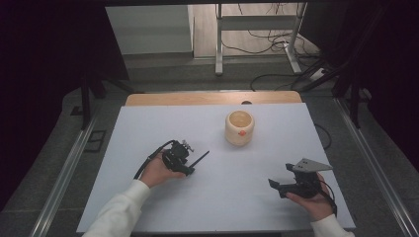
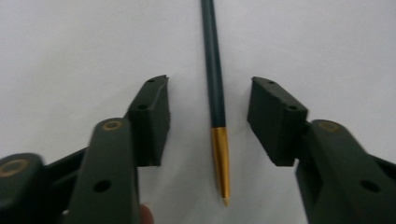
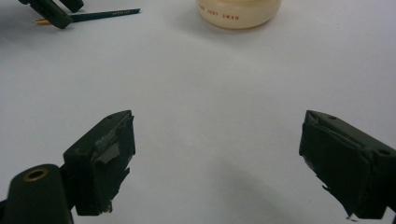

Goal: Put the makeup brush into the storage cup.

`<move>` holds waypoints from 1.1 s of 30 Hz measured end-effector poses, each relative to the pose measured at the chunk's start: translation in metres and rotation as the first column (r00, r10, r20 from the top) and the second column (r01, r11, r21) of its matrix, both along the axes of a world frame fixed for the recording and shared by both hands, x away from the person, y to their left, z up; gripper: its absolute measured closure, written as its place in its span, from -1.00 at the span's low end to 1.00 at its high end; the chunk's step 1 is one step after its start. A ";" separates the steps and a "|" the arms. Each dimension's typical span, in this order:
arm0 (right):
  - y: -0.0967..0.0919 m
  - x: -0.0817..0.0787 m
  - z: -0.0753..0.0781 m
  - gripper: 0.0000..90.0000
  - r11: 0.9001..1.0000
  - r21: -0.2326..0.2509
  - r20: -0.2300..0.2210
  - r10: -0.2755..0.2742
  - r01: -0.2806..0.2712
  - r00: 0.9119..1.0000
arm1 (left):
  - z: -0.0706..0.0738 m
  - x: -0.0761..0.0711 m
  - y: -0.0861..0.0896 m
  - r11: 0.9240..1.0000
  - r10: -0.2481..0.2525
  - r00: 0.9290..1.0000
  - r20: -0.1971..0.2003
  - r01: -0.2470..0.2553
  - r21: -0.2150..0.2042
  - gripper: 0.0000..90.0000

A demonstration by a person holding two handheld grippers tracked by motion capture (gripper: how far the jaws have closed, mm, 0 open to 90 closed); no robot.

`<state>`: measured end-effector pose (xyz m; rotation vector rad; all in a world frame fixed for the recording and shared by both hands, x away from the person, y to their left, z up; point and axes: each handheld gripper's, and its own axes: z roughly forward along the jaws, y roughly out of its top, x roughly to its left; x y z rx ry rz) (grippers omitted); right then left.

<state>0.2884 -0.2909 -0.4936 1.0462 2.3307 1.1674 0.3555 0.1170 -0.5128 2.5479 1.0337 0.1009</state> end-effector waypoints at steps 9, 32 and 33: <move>0.000 0.000 0.000 -0.76 1.000 0.002 -0.001 0.001 -0.001 1.000 | 0.002 -0.005 -0.006 1.000 -0.008 1.000 0.002 0.008 0.021 0.52; -0.001 0.000 0.002 -0.75 1.000 0.009 0.006 -0.006 0.006 1.000 | 0.005 -0.003 -0.011 0.999 0.029 0.999 -0.041 -0.028 0.033 0.86; -0.001 0.000 0.002 -0.75 1.000 0.009 0.007 -0.007 0.006 1.000 | 0.005 -0.003 -0.011 0.999 0.029 0.999 -0.042 -0.028 0.032 0.86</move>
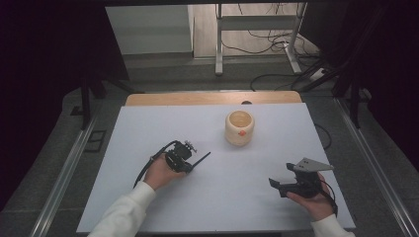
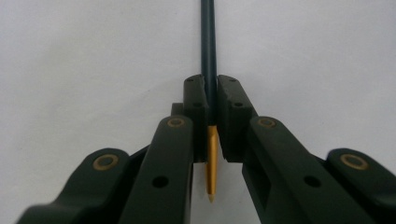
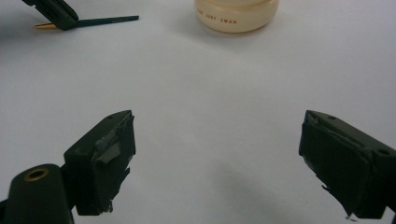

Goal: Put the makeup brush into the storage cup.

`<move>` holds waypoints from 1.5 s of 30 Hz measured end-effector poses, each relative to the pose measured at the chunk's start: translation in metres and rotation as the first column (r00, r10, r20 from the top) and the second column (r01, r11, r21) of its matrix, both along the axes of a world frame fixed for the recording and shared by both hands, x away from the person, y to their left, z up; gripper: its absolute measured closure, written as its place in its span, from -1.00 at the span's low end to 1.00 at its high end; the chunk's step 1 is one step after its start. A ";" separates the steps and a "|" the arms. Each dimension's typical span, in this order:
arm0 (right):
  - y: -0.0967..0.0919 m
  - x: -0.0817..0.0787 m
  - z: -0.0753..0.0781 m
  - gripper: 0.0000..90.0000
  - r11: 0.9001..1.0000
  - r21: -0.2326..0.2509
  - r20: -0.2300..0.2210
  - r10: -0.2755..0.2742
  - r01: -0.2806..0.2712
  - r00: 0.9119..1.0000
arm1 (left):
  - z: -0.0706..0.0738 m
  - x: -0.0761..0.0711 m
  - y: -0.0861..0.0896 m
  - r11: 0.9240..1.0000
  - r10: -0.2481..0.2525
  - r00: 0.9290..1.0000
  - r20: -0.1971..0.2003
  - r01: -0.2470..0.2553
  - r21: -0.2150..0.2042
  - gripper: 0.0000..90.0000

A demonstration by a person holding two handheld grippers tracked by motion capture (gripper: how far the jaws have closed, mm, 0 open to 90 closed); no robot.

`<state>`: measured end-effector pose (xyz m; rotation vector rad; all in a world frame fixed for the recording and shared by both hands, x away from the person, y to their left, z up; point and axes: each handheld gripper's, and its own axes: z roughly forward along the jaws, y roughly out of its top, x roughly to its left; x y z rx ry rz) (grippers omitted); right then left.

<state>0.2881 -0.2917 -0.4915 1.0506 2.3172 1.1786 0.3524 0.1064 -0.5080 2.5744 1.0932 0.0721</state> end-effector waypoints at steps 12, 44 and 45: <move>-0.001 0.000 0.001 -0.74 1.000 0.004 0.007 -0.010 0.010 1.000 | 0.009 -0.004 0.006 1.000 -0.004 1.000 0.013 0.005 -0.030 0.86; 0.000 0.000 -0.002 -0.74 1.000 -0.009 -0.001 -0.006 0.006 1.000 | 0.034 -0.018 0.022 0.993 -0.016 0.997 0.070 0.024 -0.114 0.86; 0.000 0.001 -0.002 -0.74 1.000 -0.010 -0.001 -0.006 0.006 1.000 | 0.035 -0.018 0.023 0.993 -0.016 0.997 0.069 0.024 -0.115 0.86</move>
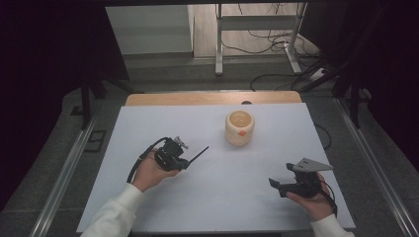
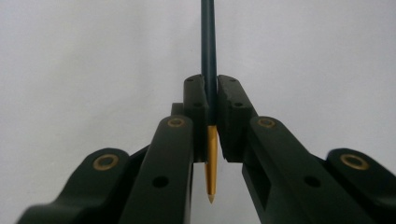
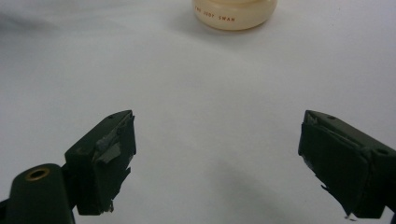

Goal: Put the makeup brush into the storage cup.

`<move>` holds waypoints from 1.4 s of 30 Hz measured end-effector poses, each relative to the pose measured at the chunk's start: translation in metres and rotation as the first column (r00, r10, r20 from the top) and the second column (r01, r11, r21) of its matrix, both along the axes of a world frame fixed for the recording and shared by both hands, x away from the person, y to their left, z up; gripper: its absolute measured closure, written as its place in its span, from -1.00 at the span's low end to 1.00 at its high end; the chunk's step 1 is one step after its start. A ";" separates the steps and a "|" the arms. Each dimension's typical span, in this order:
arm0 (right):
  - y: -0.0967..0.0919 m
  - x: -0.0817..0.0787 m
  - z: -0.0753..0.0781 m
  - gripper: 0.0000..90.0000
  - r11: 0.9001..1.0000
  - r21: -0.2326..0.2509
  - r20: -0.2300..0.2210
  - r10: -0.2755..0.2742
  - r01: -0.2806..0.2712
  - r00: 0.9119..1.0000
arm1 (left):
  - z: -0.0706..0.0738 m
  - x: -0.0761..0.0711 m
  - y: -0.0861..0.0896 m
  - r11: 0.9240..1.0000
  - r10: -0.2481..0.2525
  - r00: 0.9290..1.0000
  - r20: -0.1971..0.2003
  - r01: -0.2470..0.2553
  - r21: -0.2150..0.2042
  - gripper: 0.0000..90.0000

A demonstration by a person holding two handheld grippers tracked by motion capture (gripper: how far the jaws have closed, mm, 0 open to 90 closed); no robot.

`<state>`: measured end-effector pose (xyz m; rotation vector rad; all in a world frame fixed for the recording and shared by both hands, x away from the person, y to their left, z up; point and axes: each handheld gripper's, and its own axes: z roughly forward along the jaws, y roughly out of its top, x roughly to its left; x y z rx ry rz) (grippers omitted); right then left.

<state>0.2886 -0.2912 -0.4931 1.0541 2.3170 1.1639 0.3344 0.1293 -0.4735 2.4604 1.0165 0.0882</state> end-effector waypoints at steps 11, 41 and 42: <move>0.000 0.000 0.000 -0.74 1.000 -0.002 -0.001 0.001 -0.001 1.000 | 0.001 -0.004 0.004 1.000 -0.006 1.000 0.003 0.006 -0.002 0.86; 0.003 0.000 -0.001 -0.74 1.000 -0.010 -0.002 0.009 -0.010 1.000 | 0.004 -0.013 -0.002 0.999 -0.037 0.999 0.012 0.038 -0.030 0.86; 0.003 0.000 -0.001 -0.74 1.000 -0.010 -0.002 0.010 -0.010 1.000 | 0.004 -0.014 -0.002 0.999 -0.038 0.999 0.012 0.039 -0.033 0.86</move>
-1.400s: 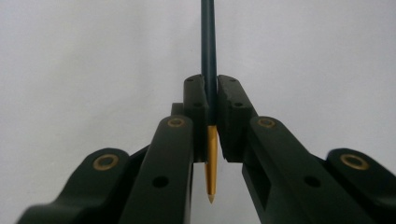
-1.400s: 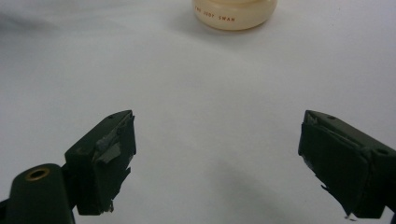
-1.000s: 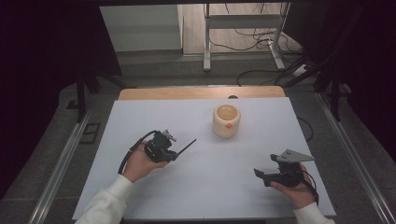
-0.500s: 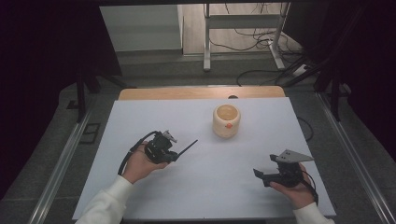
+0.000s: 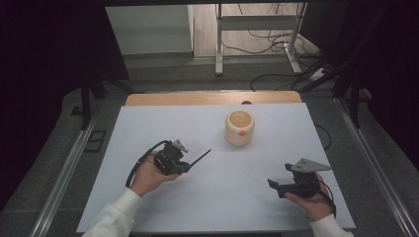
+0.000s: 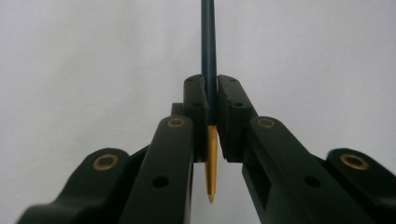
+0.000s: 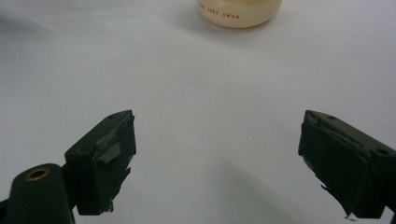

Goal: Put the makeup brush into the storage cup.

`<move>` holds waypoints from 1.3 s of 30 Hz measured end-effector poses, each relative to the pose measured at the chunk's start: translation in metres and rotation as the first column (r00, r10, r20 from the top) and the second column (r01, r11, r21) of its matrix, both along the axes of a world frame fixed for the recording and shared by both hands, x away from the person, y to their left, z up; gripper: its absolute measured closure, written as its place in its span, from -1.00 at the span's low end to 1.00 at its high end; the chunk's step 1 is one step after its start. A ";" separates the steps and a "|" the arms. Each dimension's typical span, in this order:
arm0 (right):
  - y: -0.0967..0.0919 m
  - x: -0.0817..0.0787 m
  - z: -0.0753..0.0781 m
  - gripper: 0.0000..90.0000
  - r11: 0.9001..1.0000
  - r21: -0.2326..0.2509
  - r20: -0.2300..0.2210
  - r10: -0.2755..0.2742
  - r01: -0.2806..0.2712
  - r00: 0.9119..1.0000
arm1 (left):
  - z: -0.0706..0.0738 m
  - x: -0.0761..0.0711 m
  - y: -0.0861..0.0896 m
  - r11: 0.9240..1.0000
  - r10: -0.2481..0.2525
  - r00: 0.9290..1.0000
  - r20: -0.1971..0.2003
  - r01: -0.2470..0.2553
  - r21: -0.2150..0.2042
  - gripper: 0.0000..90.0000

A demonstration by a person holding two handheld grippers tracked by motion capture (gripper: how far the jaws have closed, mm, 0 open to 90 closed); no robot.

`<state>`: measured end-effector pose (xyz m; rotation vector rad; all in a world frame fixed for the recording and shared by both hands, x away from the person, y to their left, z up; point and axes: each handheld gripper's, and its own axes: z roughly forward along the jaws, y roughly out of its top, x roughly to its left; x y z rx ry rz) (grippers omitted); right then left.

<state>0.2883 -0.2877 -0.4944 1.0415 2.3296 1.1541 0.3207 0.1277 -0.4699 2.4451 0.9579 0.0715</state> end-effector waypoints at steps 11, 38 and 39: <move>0.004 -0.001 0.000 -0.74 1.000 -0.008 0.001 0.009 -0.009 1.000 | -0.002 -0.003 -0.008 1.000 -0.019 1.000 -0.002 0.019 -0.006 0.86; 0.025 -0.002 0.007 -0.75 0.998 -0.039 0.033 0.053 -0.052 0.998 | -0.003 -0.005 -0.027 0.997 -0.061 0.998 0.003 0.061 -0.039 0.86; 0.026 -0.002 0.008 -0.75 0.998 -0.040 0.037 0.057 -0.055 0.998 | -0.003 -0.005 -0.027 0.997 -0.061 0.998 0.003 0.061 -0.039 0.86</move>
